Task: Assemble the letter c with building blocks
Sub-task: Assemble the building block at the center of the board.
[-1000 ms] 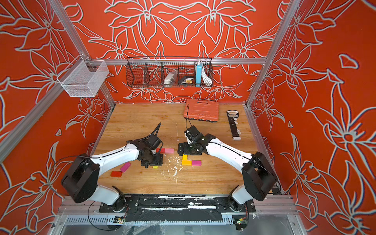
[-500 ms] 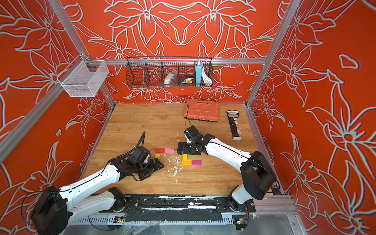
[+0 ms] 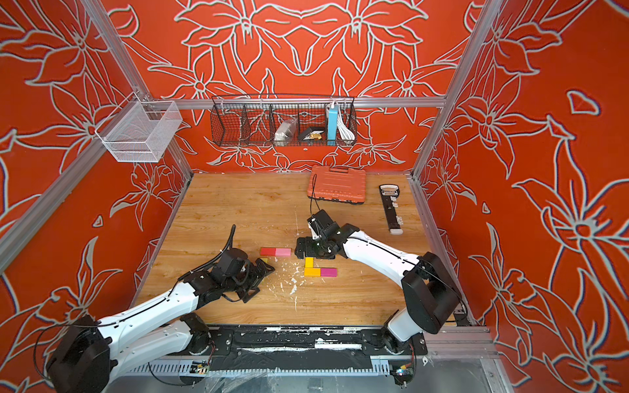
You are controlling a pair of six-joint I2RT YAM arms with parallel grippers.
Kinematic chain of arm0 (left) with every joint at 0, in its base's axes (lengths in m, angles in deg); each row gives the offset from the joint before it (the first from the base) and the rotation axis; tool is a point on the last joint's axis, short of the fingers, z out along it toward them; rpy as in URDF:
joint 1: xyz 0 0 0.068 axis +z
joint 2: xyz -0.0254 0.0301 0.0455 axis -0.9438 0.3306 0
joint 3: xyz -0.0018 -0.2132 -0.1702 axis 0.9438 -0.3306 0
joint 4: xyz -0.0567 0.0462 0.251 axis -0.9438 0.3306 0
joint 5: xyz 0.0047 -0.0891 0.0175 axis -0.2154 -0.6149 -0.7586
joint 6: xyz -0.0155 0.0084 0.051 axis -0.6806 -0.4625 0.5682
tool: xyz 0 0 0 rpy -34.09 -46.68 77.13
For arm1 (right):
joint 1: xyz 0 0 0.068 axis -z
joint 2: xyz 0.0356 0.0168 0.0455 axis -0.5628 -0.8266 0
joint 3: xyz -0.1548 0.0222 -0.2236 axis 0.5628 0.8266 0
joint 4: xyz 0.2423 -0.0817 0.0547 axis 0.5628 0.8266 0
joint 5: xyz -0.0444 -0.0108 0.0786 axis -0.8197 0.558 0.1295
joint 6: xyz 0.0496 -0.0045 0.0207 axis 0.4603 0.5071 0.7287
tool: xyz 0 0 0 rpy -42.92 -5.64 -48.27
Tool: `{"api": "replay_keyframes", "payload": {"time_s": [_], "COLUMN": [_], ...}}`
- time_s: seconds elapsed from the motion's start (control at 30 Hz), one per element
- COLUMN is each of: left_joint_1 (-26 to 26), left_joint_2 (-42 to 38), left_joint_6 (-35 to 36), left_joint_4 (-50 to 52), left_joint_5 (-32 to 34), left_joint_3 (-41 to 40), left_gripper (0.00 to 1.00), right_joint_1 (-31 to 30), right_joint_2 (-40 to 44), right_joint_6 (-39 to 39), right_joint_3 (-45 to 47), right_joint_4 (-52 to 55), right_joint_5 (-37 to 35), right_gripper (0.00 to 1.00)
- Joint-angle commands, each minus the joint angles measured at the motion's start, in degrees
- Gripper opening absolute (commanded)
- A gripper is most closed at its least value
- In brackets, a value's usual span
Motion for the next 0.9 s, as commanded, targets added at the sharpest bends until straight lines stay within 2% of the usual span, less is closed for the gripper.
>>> {"api": "replay_keyframes", "payload": {"time_s": [0.0,0.87], "left_joint_1": [-0.3,1.4], "left_joint_2": [0.1,7.2], "left_joint_6": [-2.4,-1.5], "left_joint_4": [-1.9,-5.6], "left_joint_5": [2.5,3.1], "left_joint_3": [0.3,0.5], "left_gripper": [0.98,0.98], "right_joint_1": [0.2,0.2], "right_joint_2": [-0.4,-0.5], "right_joint_6": [0.5,0.3], "right_joint_3": [0.3,0.3], "right_joint_4": [0.0,0.1], "right_joint_5": [0.0,-0.3], "right_gripper": [0.93,0.93]}}
